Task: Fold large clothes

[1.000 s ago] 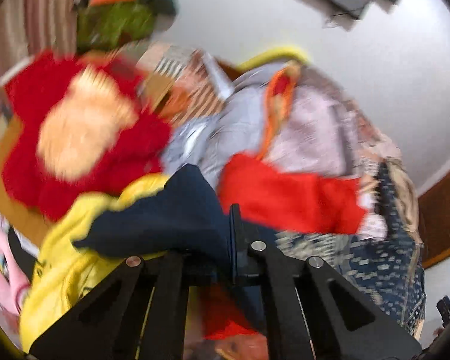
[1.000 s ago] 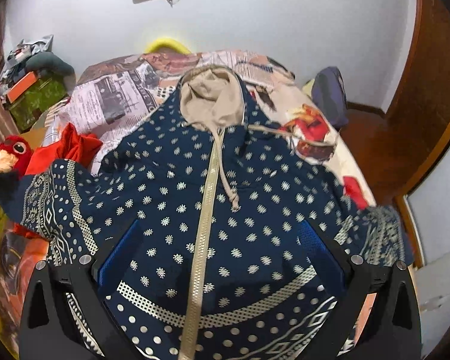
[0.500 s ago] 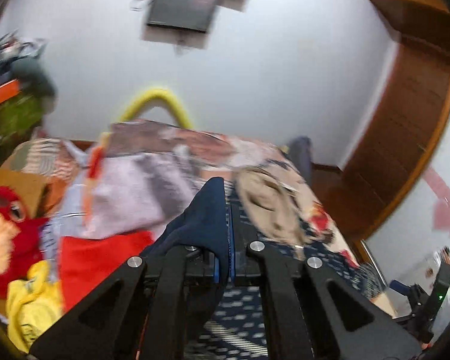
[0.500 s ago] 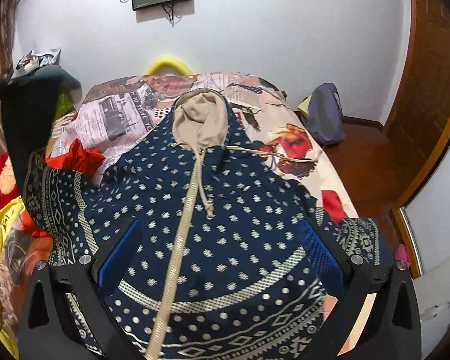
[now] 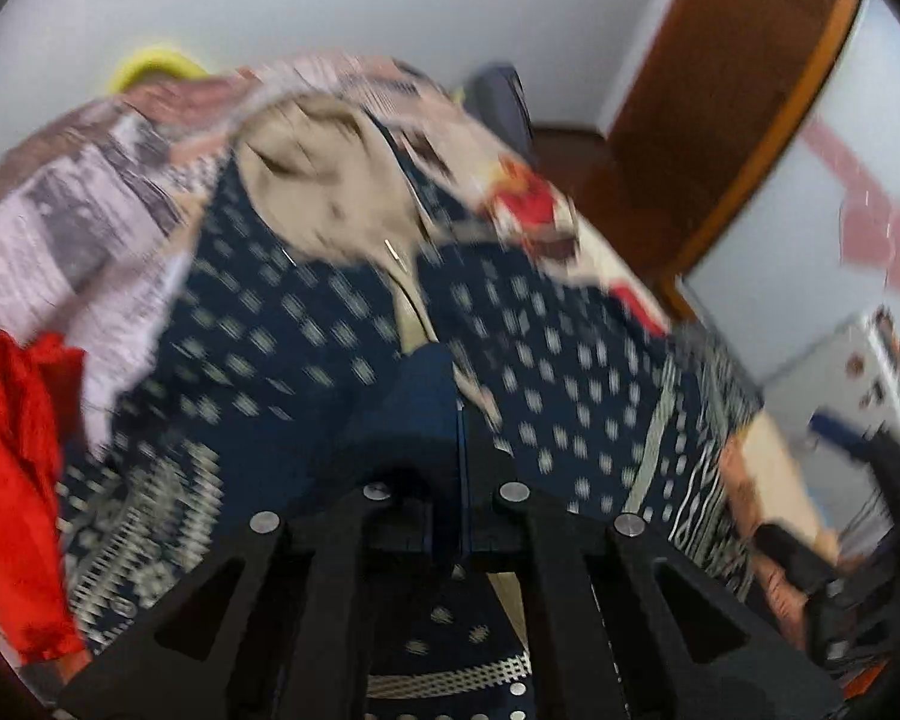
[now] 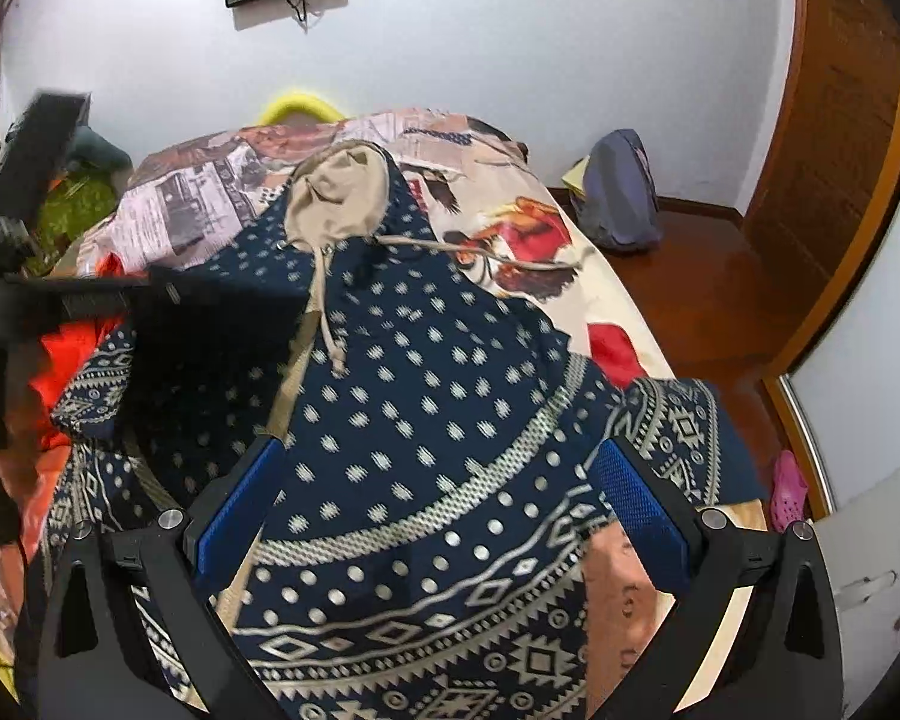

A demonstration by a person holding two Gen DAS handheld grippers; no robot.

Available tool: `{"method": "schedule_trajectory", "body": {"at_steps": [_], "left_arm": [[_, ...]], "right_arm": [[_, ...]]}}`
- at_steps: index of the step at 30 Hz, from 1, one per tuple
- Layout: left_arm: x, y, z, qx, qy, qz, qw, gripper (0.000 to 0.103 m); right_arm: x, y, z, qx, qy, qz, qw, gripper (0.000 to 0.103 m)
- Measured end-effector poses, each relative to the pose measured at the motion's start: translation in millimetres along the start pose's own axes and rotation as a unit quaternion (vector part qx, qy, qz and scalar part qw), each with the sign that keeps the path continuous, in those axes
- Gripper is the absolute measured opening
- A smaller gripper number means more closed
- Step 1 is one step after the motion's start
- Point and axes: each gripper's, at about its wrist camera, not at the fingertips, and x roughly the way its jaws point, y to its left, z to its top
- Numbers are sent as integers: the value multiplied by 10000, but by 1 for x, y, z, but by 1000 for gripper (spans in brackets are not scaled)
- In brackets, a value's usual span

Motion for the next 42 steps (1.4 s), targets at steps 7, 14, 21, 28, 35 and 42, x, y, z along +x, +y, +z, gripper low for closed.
{"method": "schedule_trajectory", "body": {"at_steps": [7,14,21,28,35,42], "left_arm": [[34,-35,-38,584,748,-35,9955,44],[-3,-45,-58,935,698,35,9932,48],[-97,13,-60,219,-230,142,9994,71],[-142,99,-82,-306,-531,980,9933,74],[-116,161,-128,-727,50,1302,9888,74],[-76,179,-161,-1007,399,1253,9862,74]], "right_arm": [[-2,-7,-8,-137,152,-186,9996,103],[-20,1,-12,-305,57,-224,9993,103],[-35,27,-1,-512,-187,-46,9985,103],[-23,74,12,-1064,-209,156,9940,103],[28,134,11,-1574,188,554,9858,101],[82,179,15,-1991,665,677,9754,101]]}}
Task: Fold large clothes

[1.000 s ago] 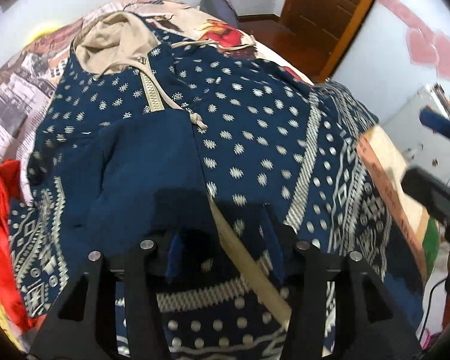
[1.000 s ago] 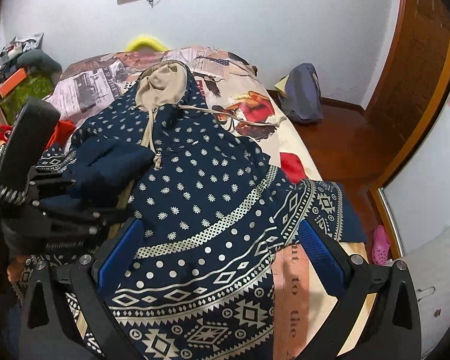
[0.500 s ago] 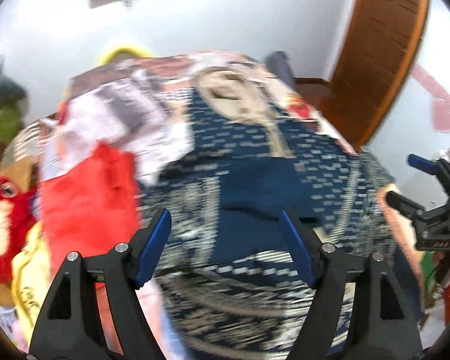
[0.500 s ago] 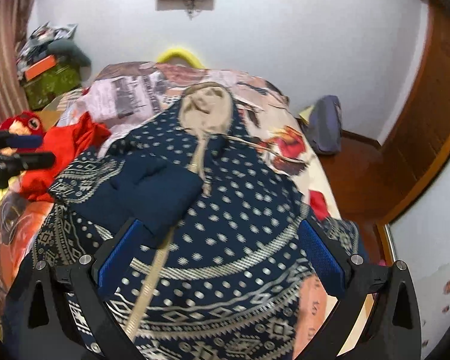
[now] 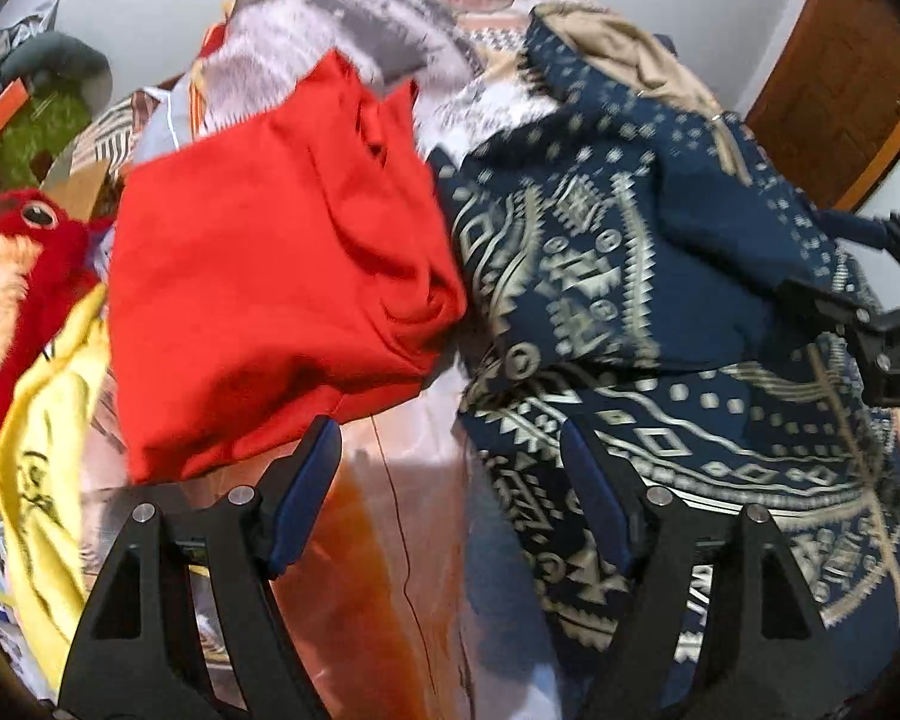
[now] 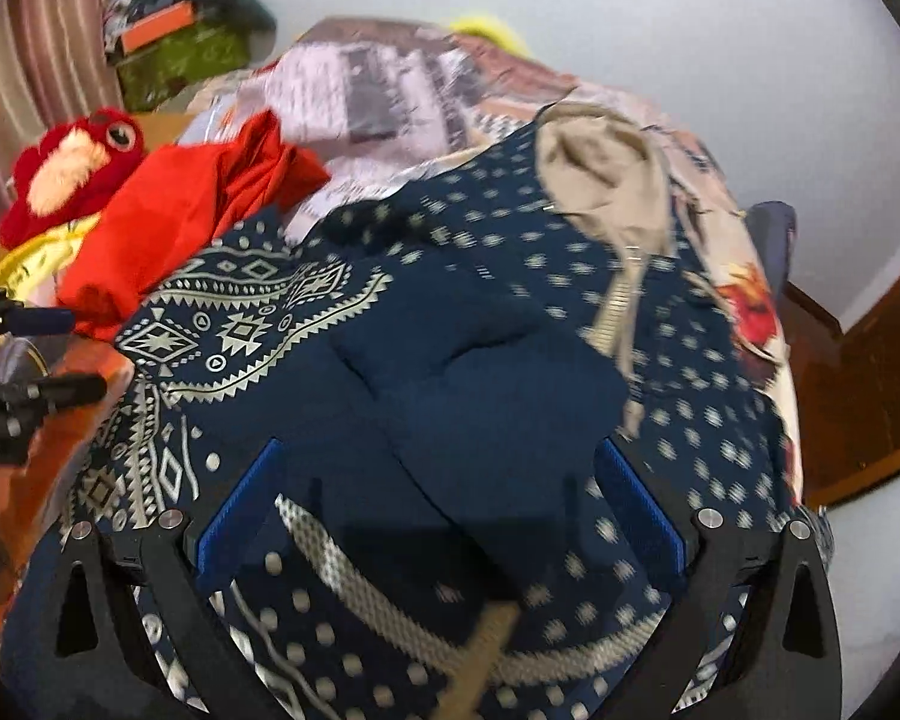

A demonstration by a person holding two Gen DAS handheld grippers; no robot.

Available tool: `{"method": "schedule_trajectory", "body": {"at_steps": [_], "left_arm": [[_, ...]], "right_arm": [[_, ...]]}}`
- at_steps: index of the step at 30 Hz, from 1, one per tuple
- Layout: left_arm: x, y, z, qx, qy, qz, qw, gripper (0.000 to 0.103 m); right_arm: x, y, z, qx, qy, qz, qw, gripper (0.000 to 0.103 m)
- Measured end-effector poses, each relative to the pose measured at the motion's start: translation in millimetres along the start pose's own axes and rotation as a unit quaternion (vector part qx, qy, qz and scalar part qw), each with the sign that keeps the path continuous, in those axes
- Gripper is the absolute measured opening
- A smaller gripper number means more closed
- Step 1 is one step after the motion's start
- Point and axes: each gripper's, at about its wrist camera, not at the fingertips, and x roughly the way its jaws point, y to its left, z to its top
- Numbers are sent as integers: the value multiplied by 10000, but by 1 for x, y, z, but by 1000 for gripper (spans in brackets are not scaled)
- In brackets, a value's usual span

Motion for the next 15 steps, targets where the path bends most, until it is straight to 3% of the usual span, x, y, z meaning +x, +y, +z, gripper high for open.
{"method": "schedule_trajectory", "body": {"at_steps": [2,5,9,12,15], "left_arm": [[11,2,-1,-132,43,-33,9999,74],[24,6,-1,-386,82,-118,9992,74],[30,1,-1,-411,6,-32,9992,74],[31,-2,0,-436,-69,69,9990,74],[33,-1,2,-525,-40,101,9986,74]], "right_arm": [[10,6,5,-100,31,-94,9999,99],[28,12,12,-243,100,-101,9996,87],[57,16,16,-299,404,-21,9987,55],[57,18,14,-344,206,-20,9992,45],[53,12,14,-239,127,-103,9996,16]]}}
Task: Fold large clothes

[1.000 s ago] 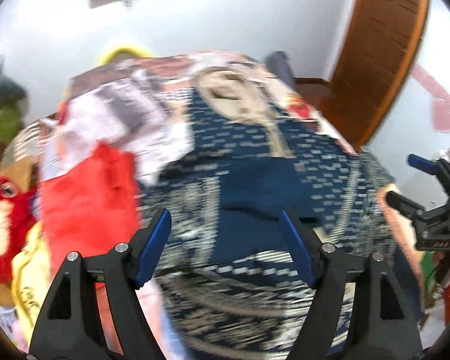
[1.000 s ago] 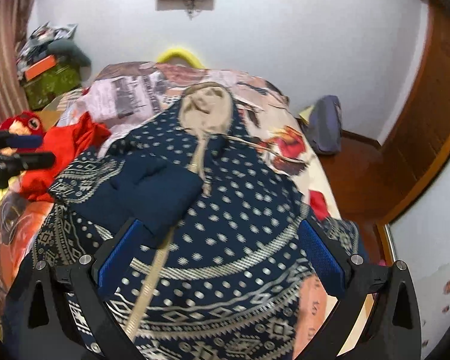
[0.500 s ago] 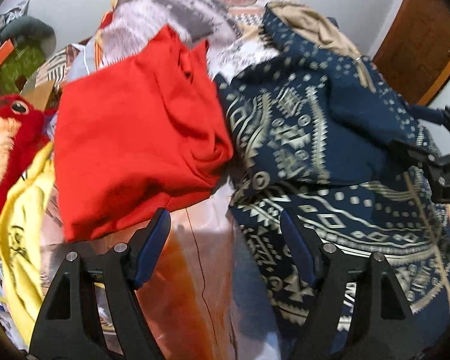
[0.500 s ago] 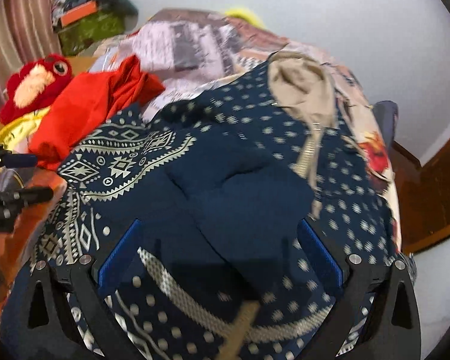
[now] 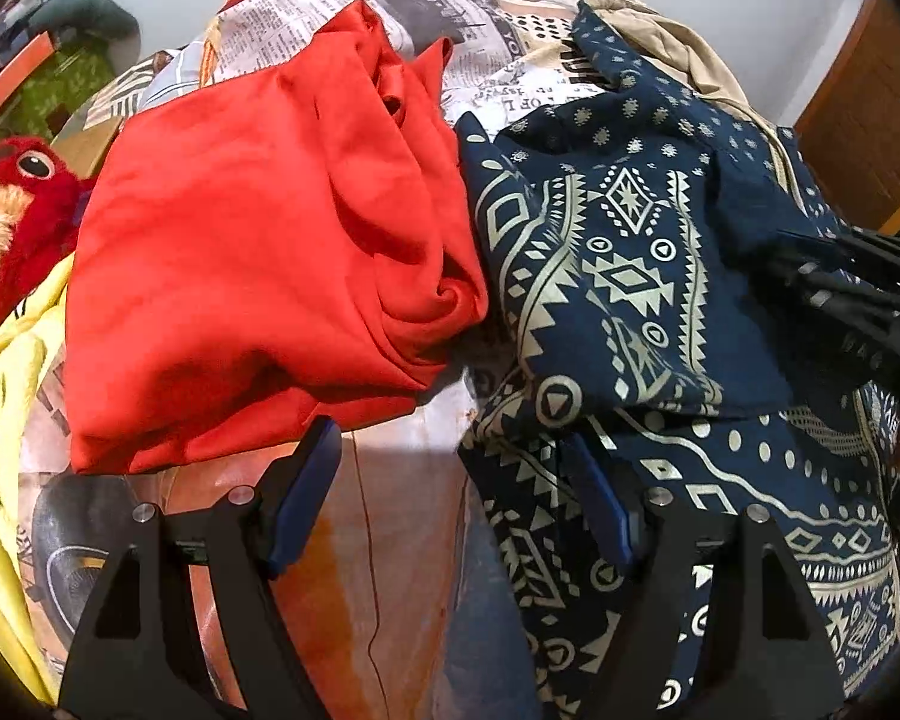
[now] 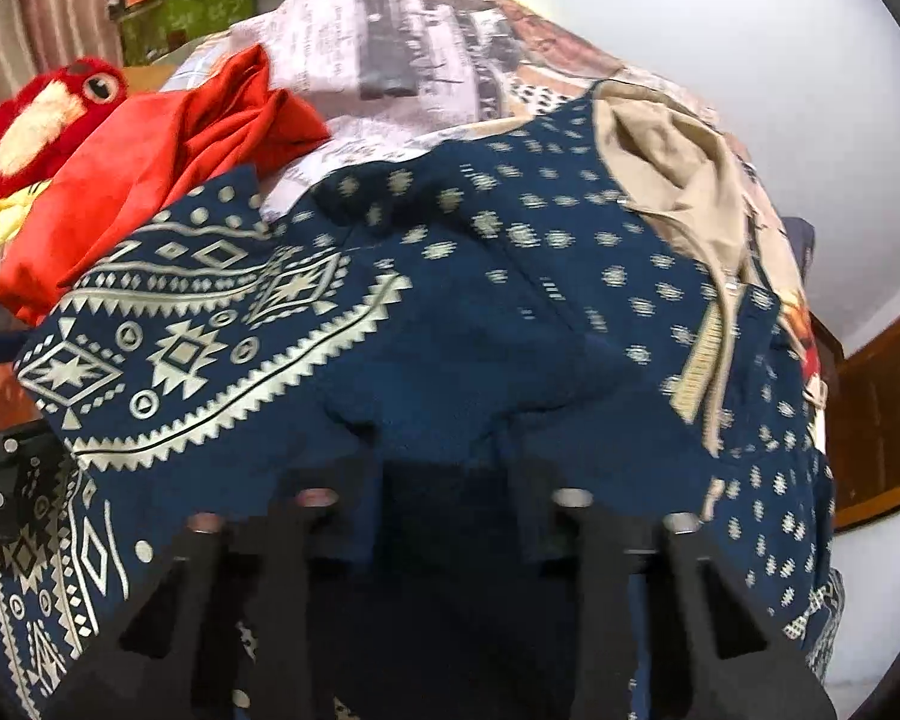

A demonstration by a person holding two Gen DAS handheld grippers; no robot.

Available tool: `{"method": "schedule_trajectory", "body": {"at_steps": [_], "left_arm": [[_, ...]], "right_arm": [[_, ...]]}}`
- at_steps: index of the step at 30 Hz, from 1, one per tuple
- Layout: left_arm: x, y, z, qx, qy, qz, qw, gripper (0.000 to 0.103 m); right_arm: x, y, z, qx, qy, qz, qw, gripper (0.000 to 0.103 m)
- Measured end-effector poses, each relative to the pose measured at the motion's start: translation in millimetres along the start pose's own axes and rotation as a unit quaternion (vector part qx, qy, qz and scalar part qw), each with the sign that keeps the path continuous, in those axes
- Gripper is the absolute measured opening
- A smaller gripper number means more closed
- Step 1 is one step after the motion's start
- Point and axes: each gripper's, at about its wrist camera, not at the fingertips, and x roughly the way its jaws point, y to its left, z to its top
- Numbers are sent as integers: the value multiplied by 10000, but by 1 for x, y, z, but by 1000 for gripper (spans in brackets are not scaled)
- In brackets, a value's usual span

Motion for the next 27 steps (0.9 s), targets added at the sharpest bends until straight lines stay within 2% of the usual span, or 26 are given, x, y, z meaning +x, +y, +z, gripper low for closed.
{"method": "schedule_trajectory", "body": {"at_steps": [3,8,11,14,17,21,27], "left_arm": [[-2,2,3,-82,-45,165,9998,74],[-6,4,7,-125,-91,277,9995,74],[-9,0,10,-24,-195,589,9981,74],[-8,1,13,-130,-195,691,9973,74],[-5,3,13,-245,-179,713,9970,74],[0,0,12,-223,-159,833,9961,75],[6,6,10,-390,-97,795,9960,78]], "right_arm": [[-14,-21,2,325,-163,232,9991,11],[-74,-69,16,858,-935,41,9919,10],[-117,-102,24,1169,-1452,-74,9824,10],[-149,-128,23,1410,-1823,-178,9729,10],[-163,-146,16,1595,-2000,-360,9661,10],[-150,-165,-5,1887,-1778,-328,9653,10],[-93,-186,-54,2243,-857,-280,9703,10]]}}
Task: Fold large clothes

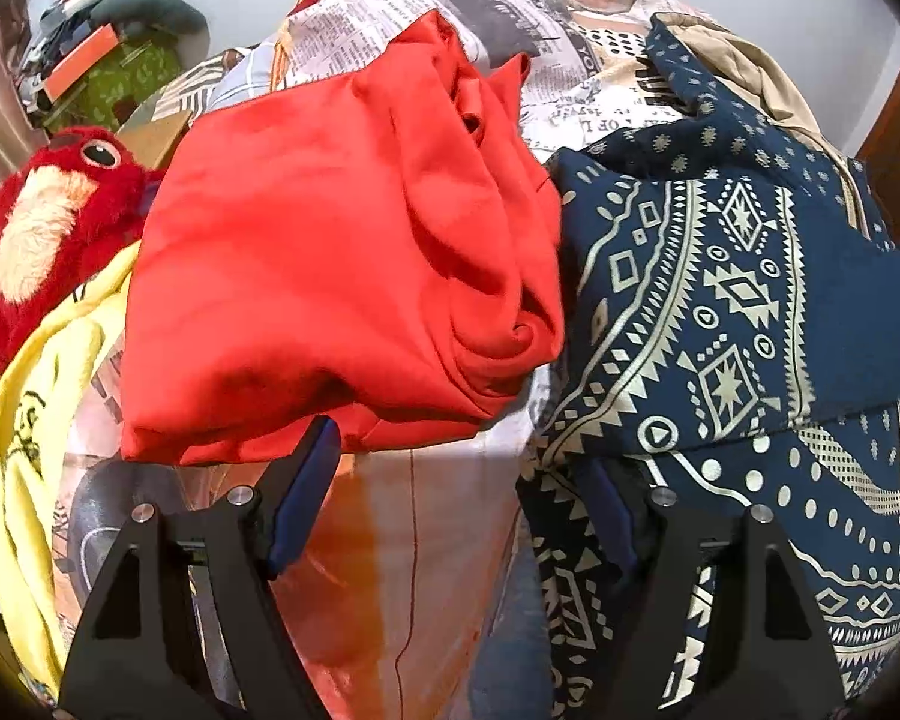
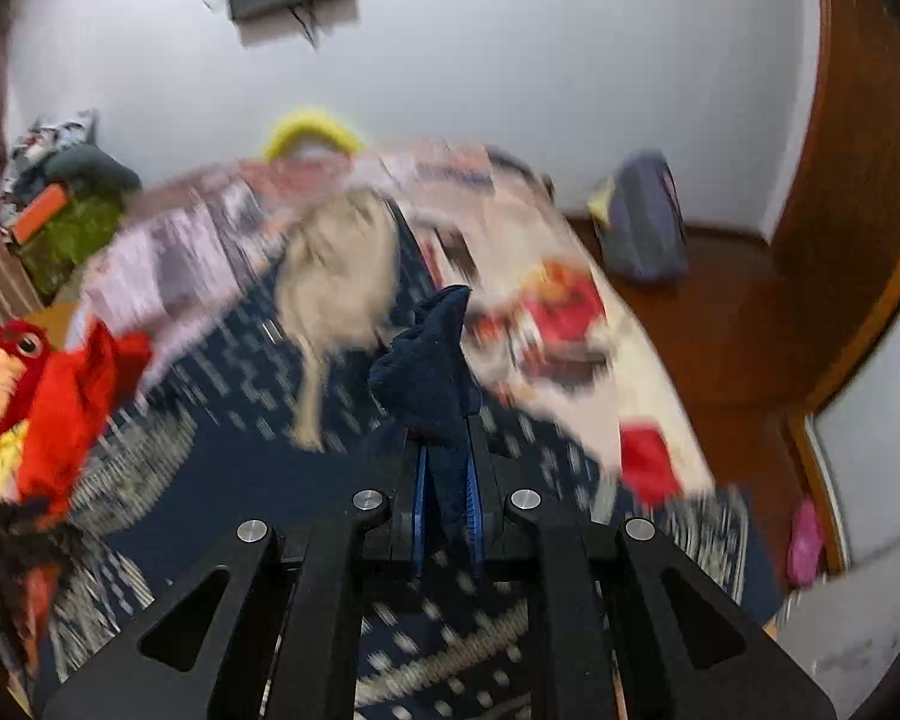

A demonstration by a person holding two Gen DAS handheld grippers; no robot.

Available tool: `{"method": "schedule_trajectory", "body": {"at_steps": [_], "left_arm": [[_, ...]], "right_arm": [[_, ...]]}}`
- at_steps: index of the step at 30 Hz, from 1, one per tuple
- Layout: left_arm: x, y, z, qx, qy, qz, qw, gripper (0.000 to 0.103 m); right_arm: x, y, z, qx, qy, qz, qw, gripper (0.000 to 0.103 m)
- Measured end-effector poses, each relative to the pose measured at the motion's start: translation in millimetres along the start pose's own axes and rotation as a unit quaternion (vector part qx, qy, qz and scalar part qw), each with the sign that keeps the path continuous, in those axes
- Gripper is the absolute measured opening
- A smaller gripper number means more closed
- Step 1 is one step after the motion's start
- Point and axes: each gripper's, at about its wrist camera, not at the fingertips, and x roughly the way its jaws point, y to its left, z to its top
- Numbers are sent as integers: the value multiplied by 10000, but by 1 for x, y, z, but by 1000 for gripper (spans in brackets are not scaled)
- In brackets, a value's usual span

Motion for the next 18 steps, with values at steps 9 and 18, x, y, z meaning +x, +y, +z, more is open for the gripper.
{"method": "schedule_trajectory", "body": {"at_steps": [9,18], "left_arm": [[6,0,-2,52,55,47,10000,82],[-12,-8,-8,532,175,33,9984,82]], "right_arm": [[22,-51,-64,591,832,-6,9948,10],[6,-67,-91,918,968,49,9910,14]]}}
